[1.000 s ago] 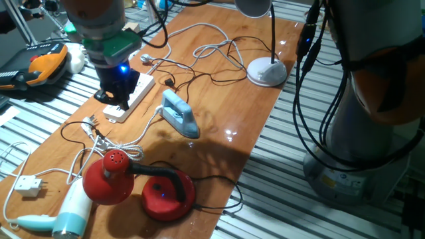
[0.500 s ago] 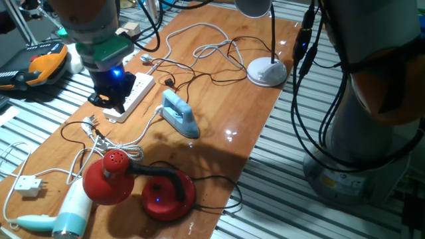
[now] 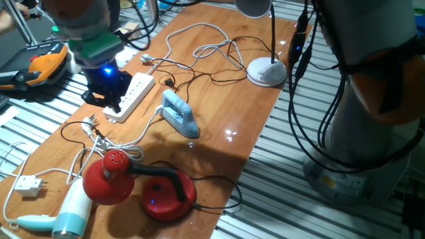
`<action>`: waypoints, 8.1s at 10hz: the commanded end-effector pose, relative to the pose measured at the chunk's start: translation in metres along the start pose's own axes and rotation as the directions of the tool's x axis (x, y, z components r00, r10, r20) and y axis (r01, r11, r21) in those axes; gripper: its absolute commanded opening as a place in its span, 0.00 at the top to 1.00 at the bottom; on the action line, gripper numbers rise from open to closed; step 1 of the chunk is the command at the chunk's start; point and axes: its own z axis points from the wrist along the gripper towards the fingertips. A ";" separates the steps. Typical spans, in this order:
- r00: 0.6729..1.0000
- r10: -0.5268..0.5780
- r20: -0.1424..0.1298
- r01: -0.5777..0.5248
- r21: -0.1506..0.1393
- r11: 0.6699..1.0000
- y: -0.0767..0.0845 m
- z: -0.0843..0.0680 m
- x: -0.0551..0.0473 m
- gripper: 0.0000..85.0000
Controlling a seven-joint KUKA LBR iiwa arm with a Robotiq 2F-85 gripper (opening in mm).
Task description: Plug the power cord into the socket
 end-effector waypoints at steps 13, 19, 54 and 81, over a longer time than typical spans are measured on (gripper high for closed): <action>0.919 0.391 -0.050 -0.394 -0.054 0.918 0.002 0.002 0.001 1.00; 0.794 0.607 -0.023 -0.607 -0.059 0.792 0.006 -0.003 -0.003 1.00; 0.746 0.666 0.003 -0.663 -0.083 0.744 0.047 0.027 -0.020 0.40; 0.492 0.871 0.003 -0.869 -0.068 0.491 0.058 0.085 -0.028 0.60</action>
